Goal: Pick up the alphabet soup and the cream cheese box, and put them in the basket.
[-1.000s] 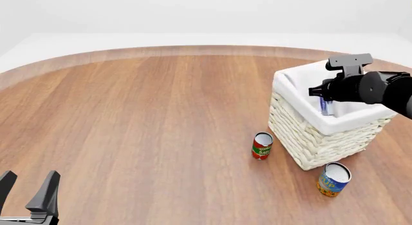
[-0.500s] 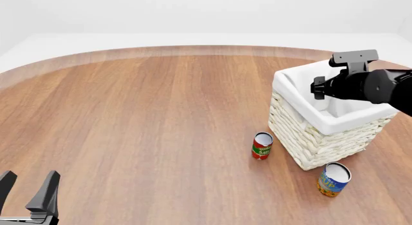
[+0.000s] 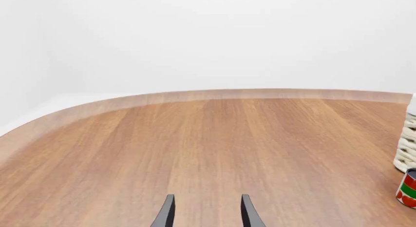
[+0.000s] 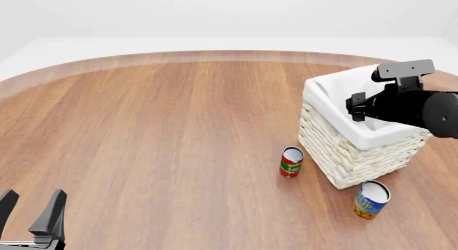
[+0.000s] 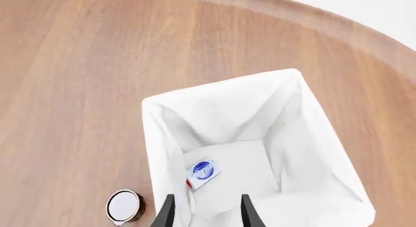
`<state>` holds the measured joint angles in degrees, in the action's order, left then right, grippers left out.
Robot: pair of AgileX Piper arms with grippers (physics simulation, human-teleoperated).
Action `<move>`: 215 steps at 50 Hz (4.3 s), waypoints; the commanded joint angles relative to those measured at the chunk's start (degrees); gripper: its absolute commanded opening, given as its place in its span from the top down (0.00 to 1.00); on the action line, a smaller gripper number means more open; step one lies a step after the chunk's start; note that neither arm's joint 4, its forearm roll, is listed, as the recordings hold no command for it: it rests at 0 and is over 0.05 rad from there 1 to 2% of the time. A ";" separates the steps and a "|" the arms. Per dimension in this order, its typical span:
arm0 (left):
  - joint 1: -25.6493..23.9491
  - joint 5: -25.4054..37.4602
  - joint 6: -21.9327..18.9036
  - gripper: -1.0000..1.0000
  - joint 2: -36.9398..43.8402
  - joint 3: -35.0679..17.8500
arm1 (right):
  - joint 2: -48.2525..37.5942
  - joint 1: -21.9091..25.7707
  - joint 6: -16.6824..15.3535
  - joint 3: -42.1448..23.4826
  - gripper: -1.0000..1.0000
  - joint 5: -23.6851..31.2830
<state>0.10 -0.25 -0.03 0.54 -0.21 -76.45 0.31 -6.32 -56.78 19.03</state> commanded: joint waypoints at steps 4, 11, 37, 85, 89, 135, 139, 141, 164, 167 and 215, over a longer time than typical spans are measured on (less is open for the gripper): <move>0.00 -0.02 0.00 0.00 0.01 0.00 | 7.77 0.19 -0.30 3.09 0.00 1.94; -0.01 -0.06 0.00 0.00 0.05 0.01 | 9.37 0.65 -0.56 2.44 0.00 2.93; -0.01 -0.15 0.01 0.00 0.14 0.02 | 16.31 1.69 -2.22 2.84 0.00 7.94; 0.01 -0.45 0.01 0.00 0.42 0.02 | 28.25 0.69 -3.46 5.18 0.00 15.94; 0.01 -0.56 0.01 0.00 0.54 0.02 | 30.13 0.24 -2.93 5.84 0.00 17.18; 0.00 -0.14 0.02 0.00 0.12 0.02 | 44.77 -0.55 -1.77 20.35 0.00 26.12; 0.00 -0.15 0.02 0.00 0.14 0.02 | 45.95 -1.27 -1.83 20.60 0.00 27.36; -0.01 -0.16 0.02 0.00 0.15 0.01 | 46.39 -1.22 -1.73 20.52 0.00 28.00; -0.01 -0.11 0.03 0.00 0.09 0.03 | 52.99 -1.51 -0.26 23.16 0.00 33.97; -0.01 -0.11 0.03 0.00 0.09 0.03 | 52.99 -1.51 -0.26 23.16 0.00 33.96; 0.00 -0.06 0.04 0.00 0.03 0.04 | 56.89 -0.99 1.25 30.19 0.00 30.21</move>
<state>0.10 -0.27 0.00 0.55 -0.18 -20.79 -0.91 -5.36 -29.15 50.55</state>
